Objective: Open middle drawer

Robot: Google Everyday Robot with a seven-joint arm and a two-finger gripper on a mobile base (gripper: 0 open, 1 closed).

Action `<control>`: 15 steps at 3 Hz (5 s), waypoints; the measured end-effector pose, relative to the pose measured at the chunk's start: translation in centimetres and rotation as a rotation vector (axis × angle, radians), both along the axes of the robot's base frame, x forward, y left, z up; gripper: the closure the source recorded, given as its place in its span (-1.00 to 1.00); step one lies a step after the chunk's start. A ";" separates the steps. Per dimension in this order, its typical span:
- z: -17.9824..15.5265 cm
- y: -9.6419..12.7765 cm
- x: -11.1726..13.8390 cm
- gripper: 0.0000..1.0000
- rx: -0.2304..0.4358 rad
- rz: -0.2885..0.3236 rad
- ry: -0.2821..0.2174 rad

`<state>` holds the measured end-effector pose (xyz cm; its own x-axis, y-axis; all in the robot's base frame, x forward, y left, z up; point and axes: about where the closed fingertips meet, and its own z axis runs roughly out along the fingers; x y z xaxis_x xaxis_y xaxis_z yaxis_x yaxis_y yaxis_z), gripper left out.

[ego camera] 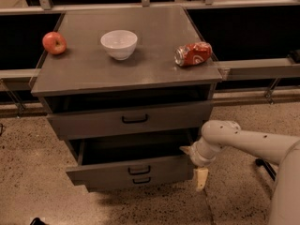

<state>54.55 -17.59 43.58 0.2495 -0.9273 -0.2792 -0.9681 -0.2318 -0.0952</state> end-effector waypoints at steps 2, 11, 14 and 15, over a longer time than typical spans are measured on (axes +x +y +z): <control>-0.9 0.4 -0.7 -0.63 0.009 0.026 0.036; -0.3 0.5 -4.5 -0.36 0.025 0.061 0.061; -0.2 0.7 -4.5 -0.63 0.023 0.060 0.066; -0.1 0.8 -5.0 -0.17 0.018 0.065 0.079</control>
Offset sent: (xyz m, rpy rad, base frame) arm -0.0143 0.0077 -0.0172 0.0208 0.0781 0.0579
